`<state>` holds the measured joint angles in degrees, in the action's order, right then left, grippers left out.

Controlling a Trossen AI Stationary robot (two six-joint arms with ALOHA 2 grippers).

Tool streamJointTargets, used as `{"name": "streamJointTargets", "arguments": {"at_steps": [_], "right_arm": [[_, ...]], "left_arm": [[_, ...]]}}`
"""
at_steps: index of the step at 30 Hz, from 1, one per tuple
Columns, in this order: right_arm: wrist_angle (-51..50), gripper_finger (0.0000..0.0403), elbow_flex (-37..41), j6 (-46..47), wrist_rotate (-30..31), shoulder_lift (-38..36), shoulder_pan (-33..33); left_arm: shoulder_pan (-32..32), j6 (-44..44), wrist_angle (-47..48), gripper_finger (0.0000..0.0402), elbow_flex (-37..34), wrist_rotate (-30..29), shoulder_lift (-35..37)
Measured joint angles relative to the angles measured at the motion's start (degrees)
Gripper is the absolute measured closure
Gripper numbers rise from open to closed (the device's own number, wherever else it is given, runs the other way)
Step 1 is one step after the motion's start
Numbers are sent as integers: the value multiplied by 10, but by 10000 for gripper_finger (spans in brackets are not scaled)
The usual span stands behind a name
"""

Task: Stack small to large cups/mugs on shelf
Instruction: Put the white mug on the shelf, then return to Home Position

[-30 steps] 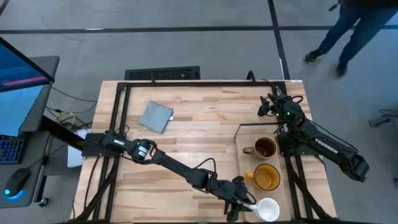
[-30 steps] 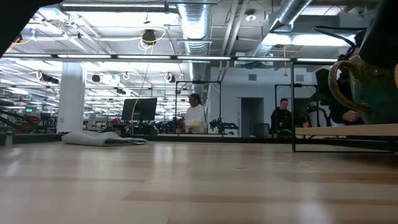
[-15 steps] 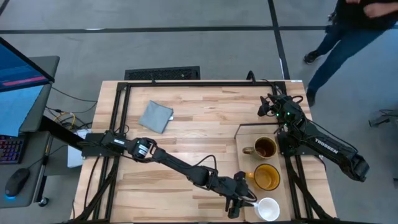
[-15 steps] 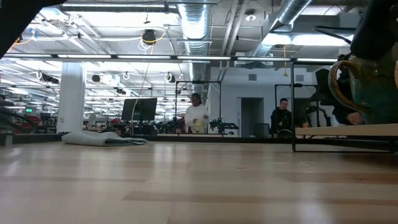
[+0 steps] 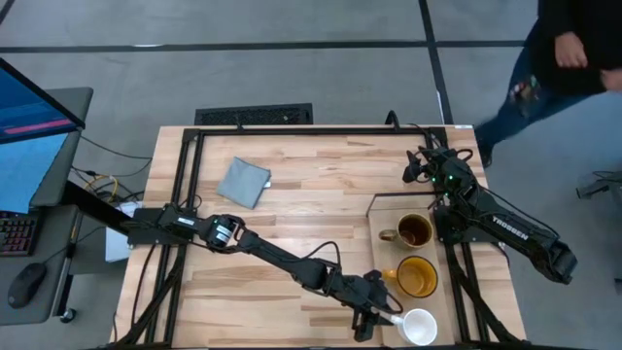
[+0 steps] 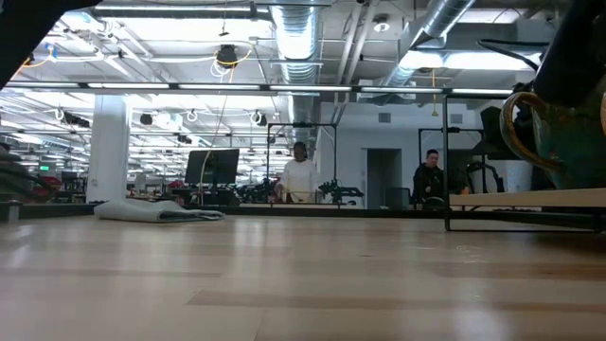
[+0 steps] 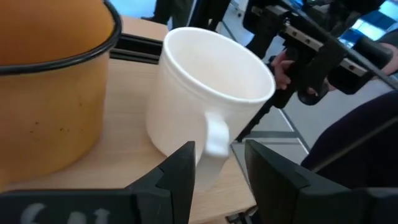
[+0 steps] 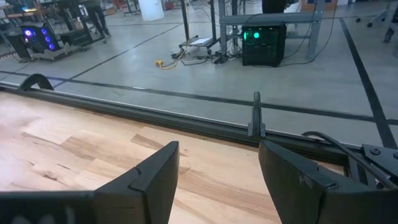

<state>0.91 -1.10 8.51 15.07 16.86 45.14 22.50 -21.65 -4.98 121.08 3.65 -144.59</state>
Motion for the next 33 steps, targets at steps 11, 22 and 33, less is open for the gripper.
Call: {"name": "streamJointTargets", "arguments": {"at_steps": [11, 22, 33], "right_arm": [[0, 159, 0, 0, 0, 0, 0], [0, 159, 0, 0, 0, 0, 0], [0, 159, 0, 0, 0, 0, 0]], "left_arm": [[0, -8, 2, 271, 0, 21, 0], [-1, -5, 40, 271, 0, 21, 0], [-6, -20, 334, 271, 1, 34, 44]]}}
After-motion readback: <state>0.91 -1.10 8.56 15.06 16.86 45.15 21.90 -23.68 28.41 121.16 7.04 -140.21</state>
